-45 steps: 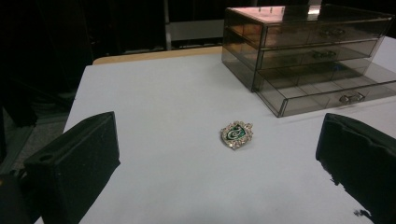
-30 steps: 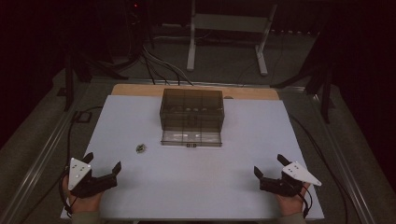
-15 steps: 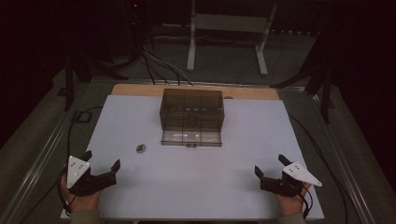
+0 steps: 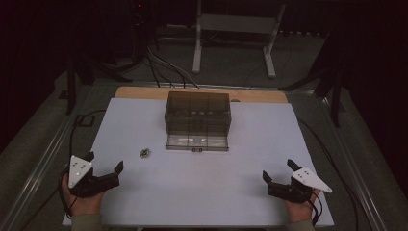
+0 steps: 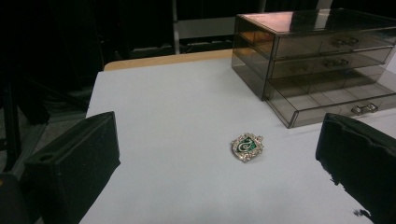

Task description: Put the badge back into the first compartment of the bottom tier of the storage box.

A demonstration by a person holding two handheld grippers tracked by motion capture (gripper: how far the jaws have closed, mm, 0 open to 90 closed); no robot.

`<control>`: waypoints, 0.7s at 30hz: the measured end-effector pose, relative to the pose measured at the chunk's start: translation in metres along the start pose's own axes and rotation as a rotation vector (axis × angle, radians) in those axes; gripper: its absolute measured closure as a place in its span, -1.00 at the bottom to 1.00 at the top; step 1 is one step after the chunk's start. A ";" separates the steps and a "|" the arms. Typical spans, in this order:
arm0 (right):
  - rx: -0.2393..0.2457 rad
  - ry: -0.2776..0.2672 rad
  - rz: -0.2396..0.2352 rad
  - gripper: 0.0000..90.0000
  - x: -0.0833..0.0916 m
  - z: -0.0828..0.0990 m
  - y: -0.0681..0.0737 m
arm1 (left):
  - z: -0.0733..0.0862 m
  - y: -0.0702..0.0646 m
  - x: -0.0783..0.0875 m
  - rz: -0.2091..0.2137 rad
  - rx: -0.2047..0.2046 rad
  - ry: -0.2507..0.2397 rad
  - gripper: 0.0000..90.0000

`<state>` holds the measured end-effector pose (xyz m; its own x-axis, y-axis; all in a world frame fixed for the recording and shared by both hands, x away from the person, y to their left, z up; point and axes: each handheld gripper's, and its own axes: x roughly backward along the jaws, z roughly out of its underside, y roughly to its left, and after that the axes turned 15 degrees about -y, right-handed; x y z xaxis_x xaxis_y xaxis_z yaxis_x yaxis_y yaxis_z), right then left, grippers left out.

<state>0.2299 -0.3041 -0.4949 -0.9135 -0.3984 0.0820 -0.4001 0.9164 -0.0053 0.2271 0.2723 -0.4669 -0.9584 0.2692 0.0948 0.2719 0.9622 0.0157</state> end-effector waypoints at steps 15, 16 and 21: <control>-0.003 -0.002 0.003 -1.00 -0.001 0.000 0.000 | -0.005 -0.001 -0.013 0.012 -0.004 0.009 -0.99; -0.003 -0.002 0.003 -1.00 -0.001 0.000 0.000 | -0.006 -0.001 -0.015 0.015 -0.006 0.011 -0.99; -0.004 -0.002 0.003 -1.00 -0.001 0.000 -0.001 | -0.006 -0.003 -0.020 0.020 -0.007 0.013 -0.99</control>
<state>0.2313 -0.3043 -0.4948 -0.9147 -0.3961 0.0797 -0.3975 0.9176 -0.0017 0.2460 0.2634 -0.4625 -0.9515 0.2882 0.1079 0.2919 0.9562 0.0206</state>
